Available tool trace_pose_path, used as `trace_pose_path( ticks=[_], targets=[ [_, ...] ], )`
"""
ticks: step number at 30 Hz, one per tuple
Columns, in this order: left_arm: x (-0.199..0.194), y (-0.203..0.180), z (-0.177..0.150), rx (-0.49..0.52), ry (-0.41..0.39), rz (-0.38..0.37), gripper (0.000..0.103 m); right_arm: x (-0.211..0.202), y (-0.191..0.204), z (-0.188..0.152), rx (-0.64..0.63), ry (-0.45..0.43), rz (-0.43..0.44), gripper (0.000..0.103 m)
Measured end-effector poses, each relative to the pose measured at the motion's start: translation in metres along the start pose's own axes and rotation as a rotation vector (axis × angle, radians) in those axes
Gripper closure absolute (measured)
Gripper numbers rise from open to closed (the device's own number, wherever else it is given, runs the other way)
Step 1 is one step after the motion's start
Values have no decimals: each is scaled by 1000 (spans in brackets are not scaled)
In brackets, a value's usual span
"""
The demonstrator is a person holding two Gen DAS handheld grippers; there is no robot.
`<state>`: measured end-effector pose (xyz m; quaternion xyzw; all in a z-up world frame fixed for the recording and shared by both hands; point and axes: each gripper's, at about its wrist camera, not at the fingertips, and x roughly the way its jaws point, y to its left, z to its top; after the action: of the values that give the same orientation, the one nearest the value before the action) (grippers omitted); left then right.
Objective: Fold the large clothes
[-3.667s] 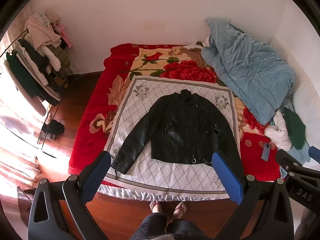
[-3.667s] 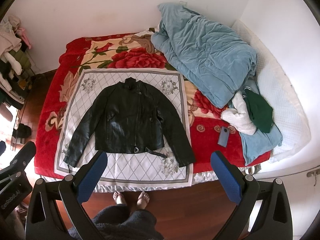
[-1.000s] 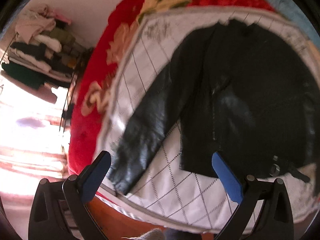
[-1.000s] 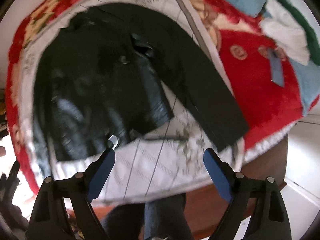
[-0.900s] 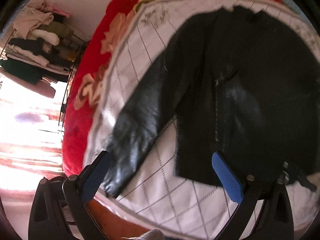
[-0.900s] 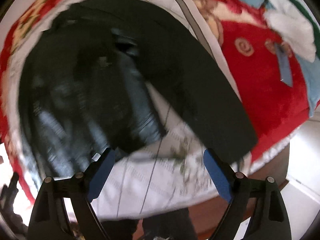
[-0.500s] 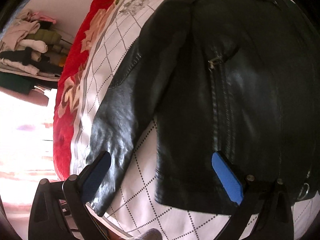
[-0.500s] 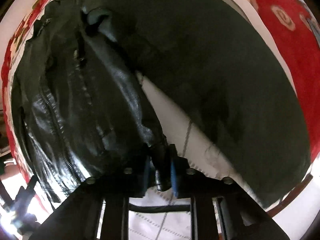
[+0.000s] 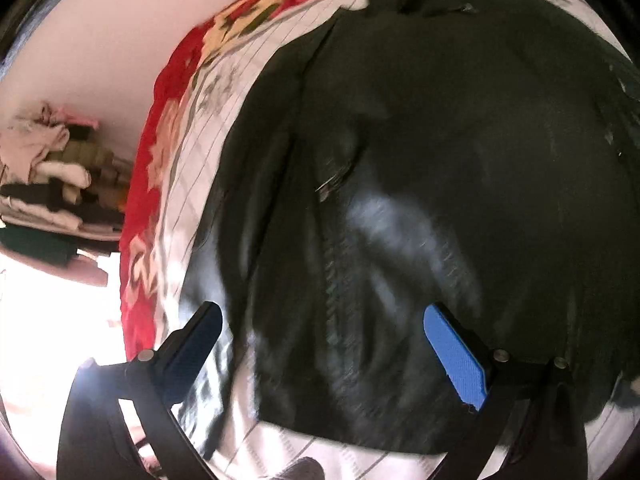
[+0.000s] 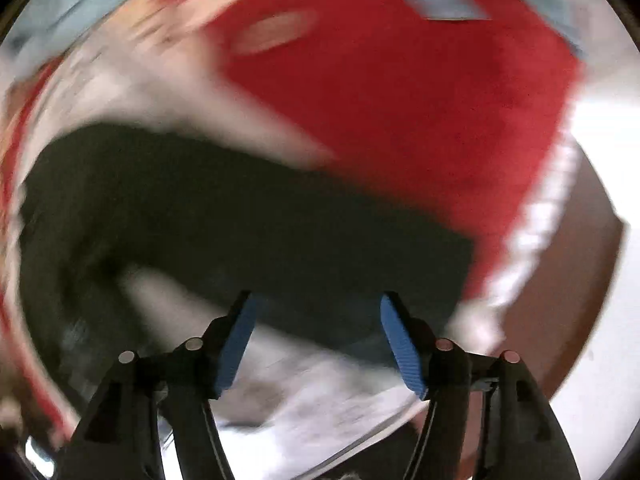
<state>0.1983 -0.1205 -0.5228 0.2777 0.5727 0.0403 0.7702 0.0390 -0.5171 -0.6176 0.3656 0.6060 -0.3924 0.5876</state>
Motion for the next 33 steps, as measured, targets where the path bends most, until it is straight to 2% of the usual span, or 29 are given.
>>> trace_pose_path(
  ticks=[1, 3, 5, 7, 8, 9, 10, 11, 14, 17, 19, 20, 22, 23, 25, 27, 29, 31, 33],
  targets=[
    [4, -8, 4, -6, 3, -14, 0, 12, -19, 6, 41, 15, -23, 34],
    [10, -19, 8, -21, -1, -37, 0, 38, -48, 15, 110, 58, 7, 34],
    [13, -33, 11, -4, -26, -31, 0, 59, -57, 17, 144, 101, 55, 34],
    [15, -47, 8, 36, -67, 13, 0, 63, -54, 16, 141, 111, 28, 35],
    [17, -51, 7, 47, -75, 25, 0, 64, -50, 15, 123, 109, 2, 42],
    [18, -52, 5, 43, -82, 29, 0, 63, -46, 14, 109, 98, -11, 57],
    [18, -52, 4, 37, -85, 30, 0, 64, -34, 19, 98, 93, 10, 79],
    [19, -51, 2, 32, -84, 23, 0, 62, -29, 17, 75, 84, 8, 87],
    [22, -48, 3, 33, -64, 0, 0, 47, -23, 21, 31, 0, -6, 95],
    [25, -50, 11, 59, -47, -15, 0, 22, -32, 33, 53, -134, -23, 95],
    [28, -49, 13, 62, -37, -23, 0, 18, -35, 51, 40, -170, -32, 94],
    [29, -49, 13, 57, -30, -29, 0, 25, -35, 61, 38, -142, -23, 91],
    [30, -47, 15, 29, -7, -44, 0, 34, -41, 76, 90, -28, 17, 81],
    [31, -45, 16, 11, 10, -53, 0, 34, -49, 73, 125, 7, 55, 69],
    [35, -39, 18, -43, 56, -83, 0, 24, -56, 58, 177, -5, 105, 57],
    [39, -35, 20, -70, 91, -106, 0, 9, -65, 37, 237, -60, 143, 56],
    [43, -33, 22, -85, 127, -127, 0, 10, -70, 16, 309, -62, 268, 49],
    [46, -31, 23, -83, 140, -136, 0, 33, -63, 4, 348, 30, 412, 49],
    [47, -33, 23, -63, 141, -139, 0, 68, -59, -8, 407, 103, 491, 49]
  ],
)
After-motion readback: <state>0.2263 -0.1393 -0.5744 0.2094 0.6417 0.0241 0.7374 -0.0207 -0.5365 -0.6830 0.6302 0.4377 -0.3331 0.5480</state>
